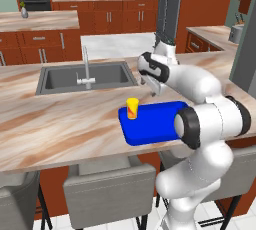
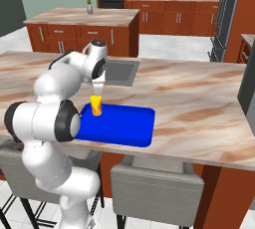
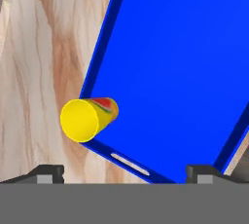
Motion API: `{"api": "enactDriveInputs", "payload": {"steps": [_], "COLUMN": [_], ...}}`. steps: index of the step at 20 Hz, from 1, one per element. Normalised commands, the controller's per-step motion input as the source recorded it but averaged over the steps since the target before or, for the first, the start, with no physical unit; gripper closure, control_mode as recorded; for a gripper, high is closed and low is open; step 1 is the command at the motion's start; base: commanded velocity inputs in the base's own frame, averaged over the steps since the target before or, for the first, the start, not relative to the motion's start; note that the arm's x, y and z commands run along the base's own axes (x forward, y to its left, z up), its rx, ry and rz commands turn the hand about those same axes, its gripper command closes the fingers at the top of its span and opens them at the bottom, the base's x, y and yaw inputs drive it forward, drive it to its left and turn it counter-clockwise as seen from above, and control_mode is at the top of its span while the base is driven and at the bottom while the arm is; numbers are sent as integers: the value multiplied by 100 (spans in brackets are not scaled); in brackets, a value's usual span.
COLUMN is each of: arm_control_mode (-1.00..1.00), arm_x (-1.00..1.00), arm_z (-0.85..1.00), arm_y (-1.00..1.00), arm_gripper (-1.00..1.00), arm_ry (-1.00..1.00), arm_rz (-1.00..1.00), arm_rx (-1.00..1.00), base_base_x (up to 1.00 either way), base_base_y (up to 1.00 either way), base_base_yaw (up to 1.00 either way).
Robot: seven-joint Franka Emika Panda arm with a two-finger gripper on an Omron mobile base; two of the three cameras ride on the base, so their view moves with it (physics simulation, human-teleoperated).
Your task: There is a tray on the dining counter. Grab the cup, mug, and pitcher and place them on the tray. The pitcher may be placed next to the tray if it cannot fit the tray.
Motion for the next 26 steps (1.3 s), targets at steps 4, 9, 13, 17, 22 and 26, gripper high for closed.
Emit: {"api": "enactDriveInputs", "payload": {"steps": [4,9,13,17,22,26], "arm_control_mode": [-100,-100,-100,-100,-100,-100], "arm_x": [-100,-100,-99,-76,-69,-46], "arm_z": [38,28,46,63,51,51], "arm_y": [-16,0,0,-1,-22,-26], "arm_gripper": [-100,-100,-100,-100,-100,-100], "arm_ry": [-8,-7,0,0,0,0], "arm_rz": [15,13,6,4,11,14], "arm_rx": [-10,-17,-18,-17,-18,-10], "base_base_x": [0,0,0,0,0,0], "base_base_y": [0,0,0,0,0,0], "base_base_yaw": [0,0,0,0,0,0]}}
